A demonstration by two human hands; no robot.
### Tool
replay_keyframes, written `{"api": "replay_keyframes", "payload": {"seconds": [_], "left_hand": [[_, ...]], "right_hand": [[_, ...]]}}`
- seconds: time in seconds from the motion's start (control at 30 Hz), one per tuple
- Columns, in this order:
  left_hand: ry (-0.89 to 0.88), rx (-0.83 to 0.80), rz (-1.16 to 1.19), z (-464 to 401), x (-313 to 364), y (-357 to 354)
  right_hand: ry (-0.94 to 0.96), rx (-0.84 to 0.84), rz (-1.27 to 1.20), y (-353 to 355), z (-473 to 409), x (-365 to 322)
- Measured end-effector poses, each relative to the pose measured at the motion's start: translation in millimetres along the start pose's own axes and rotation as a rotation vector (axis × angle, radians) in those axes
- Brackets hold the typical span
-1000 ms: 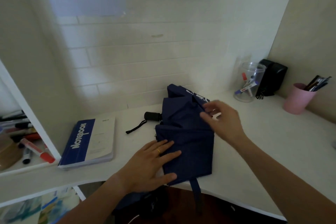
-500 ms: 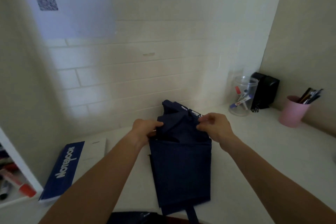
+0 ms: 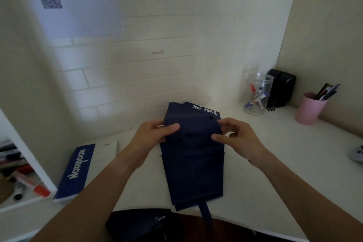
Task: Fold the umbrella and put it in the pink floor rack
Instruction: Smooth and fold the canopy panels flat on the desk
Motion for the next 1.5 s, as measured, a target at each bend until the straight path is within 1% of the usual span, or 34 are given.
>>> {"api": "replay_keyframes", "payload": {"seconds": [0.07, 0.17, 0.27, 0.33, 0.4, 0.43, 0.5, 0.53, 0.6, 0.7, 0.77, 0.93, 1.03, 1.1, 1.2, 1.33, 1.5], "left_hand": [[-0.053, 0.010, -0.103, 5.1, 1.5, 0.6], [-0.137, 0.018, -0.144, 16.2, 8.6, 0.0], [-0.202, 0.019, -0.218, 27.1, 8.5, -1.8], [-0.214, 0.013, -0.258, 33.8, 1.9, -3.6], [-0.191, 0.013, -0.229, 36.3, -8.2, -4.6], [-0.165, 0.027, -0.179, 37.2, -13.0, -4.7], [-0.124, 0.067, -0.125, 38.4, -19.4, -5.9], [-0.119, 0.096, -0.141, 38.2, -20.8, -5.3], [-0.123, 0.130, -0.172, 38.5, -22.5, -2.5], [-0.121, 0.126, -0.180, 40.6, -25.9, -0.2], [-0.110, 0.108, -0.141, 42.4, -28.7, 0.4], [-0.044, 0.079, -0.063, 45.3, -39.4, -0.4], [0.031, 0.096, 0.038, 49.6, -50.2, 1.0], [0.068, 0.091, 0.050, 52.8, -58.0, -0.3], [0.069, 0.096, -0.016, 58.7, -62.8, -4.9], [0.022, 0.164, -0.091, 66.6, -65.9, -2.4], [0.011, 0.195, -0.299, 79.2, -80.2, 2.0]], "right_hand": [[-0.001, 0.037, 0.021, 1.6, 0.4, 0.2], [-0.034, 0.062, 0.017, 7.6, 6.6, 6.4], [-0.094, -0.006, -0.064, 3.4, 19.7, 13.0], [-0.181, -0.069, -0.133, -6.3, 29.0, 20.2], [-0.250, -0.106, -0.204, -16.4, 35.3, 27.3], [-0.264, -0.092, -0.232, -18.1, 35.9, 30.4], [-0.292, -0.005, -0.281, -15.5, 36.9, 33.8], [-0.306, 0.035, -0.318, -14.0, 37.6, 35.3], [-0.335, 0.062, -0.414, -14.6, 39.7, 39.8], [-0.383, 0.050, -0.578, -19.4, 45.6, 47.7], [-0.406, 0.053, -0.636, -21.5, 49.2, 51.5], [-0.456, 0.075, -0.620, -25.3, 55.1, 55.9], [-0.485, 0.072, -0.669, -27.1, 60.8, 61.1], [-0.503, 0.057, -0.690, -28.7, 65.9, 65.8], [-0.518, 0.061, -0.692, -31.6, 72.0, 69.3], [-0.524, 0.071, -0.689, -31.6, 77.2, 72.9], [-0.533, 0.033, -0.545, -26.6, 90.1, 78.4]]}}
Point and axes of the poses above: each hand's wrist, its own z-axis away from the middle knuckle, its own y-axis out of the back of the hand, x = y × z, the point moved 10 cm from there along -z, towards the middle knuckle, and after that the axes turned 4 degrees about -x, right-handed, at the moved point
